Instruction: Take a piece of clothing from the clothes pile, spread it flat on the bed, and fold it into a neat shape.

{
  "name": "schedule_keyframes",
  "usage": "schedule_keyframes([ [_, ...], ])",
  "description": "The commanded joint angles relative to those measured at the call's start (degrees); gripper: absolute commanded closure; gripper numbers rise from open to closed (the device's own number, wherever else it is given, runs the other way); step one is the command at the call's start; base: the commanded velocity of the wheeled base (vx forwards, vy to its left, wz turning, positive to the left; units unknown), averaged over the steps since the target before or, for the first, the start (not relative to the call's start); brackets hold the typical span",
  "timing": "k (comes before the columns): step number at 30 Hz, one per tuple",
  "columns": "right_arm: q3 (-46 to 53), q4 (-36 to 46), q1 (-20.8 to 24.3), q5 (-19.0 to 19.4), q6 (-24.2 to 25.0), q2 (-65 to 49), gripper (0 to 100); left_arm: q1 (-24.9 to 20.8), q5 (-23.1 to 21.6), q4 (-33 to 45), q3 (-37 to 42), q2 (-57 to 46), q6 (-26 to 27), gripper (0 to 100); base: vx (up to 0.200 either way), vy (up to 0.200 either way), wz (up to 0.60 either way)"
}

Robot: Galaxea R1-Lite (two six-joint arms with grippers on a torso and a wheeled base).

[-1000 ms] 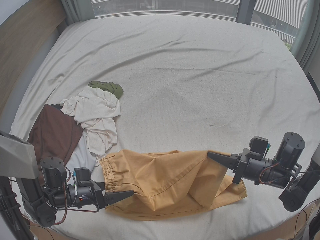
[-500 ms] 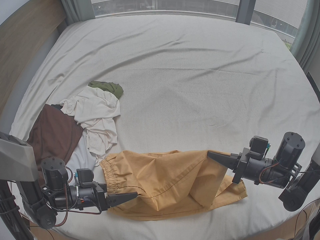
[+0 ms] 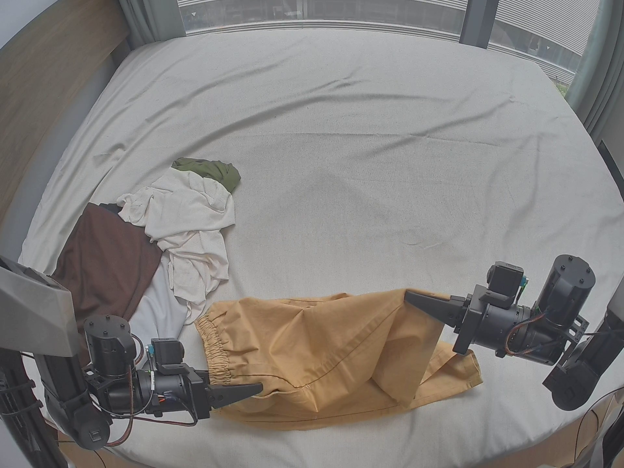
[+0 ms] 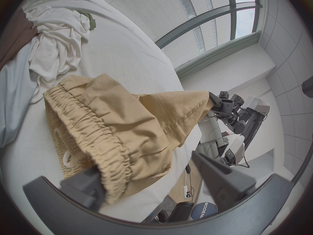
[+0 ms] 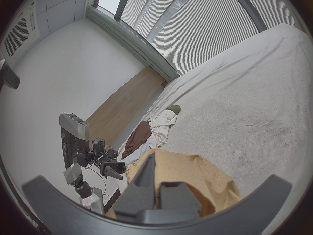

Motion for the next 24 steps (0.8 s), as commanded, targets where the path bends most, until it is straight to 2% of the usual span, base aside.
schedule_keyframes([
  [1,0.0,0.0,0.0,0.0,0.0,0.1,100,0.0,0.0,0.0,0.0,0.1,-0.1,100,0.000,0.000,0.00],
  [10,-0.6,0.0,-0.1,-0.1,0.0,0.6,100,0.4,0.2,-0.1,-2.7,-0.9,-0.1,100,0.000,0.000,0.00],
  [24,-1.7,0.0,-3.1,0.1,0.1,0.1,100,4.0,0.6,-0.2,-10.7,-4.9,-0.8,100,0.000,0.000,0.00],
])
